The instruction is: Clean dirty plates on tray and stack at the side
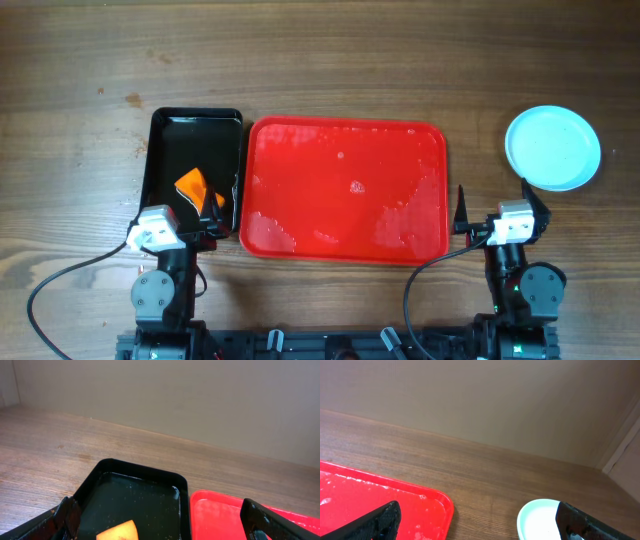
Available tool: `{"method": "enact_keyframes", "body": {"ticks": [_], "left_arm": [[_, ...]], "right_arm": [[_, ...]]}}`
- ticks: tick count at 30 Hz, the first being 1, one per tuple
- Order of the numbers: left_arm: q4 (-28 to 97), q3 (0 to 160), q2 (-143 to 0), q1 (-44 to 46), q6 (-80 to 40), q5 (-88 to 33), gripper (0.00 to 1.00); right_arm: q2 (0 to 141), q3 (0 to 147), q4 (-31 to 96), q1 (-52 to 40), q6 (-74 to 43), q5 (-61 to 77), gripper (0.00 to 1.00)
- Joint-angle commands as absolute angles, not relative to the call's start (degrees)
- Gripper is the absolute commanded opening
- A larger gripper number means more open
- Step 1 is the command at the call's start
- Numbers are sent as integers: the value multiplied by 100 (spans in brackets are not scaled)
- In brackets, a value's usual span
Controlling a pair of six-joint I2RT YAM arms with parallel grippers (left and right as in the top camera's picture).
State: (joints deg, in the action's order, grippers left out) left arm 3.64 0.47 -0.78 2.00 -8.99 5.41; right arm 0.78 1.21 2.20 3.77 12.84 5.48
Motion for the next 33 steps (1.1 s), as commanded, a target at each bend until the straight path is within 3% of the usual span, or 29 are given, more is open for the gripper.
{"method": "enact_keyframes", "body": {"ticks": [1,12,33], "left_arm": [[399,32,-21,305,-716,412,100],[447,32,-21,429,246,-215,100],[440,32,-21,429,298,-191,100]], "right_arm": [[21,137,204,360,1188,469,100],[21,137,204,360,1186,469,100],[21,137,204,360,1188,469,100]]}}
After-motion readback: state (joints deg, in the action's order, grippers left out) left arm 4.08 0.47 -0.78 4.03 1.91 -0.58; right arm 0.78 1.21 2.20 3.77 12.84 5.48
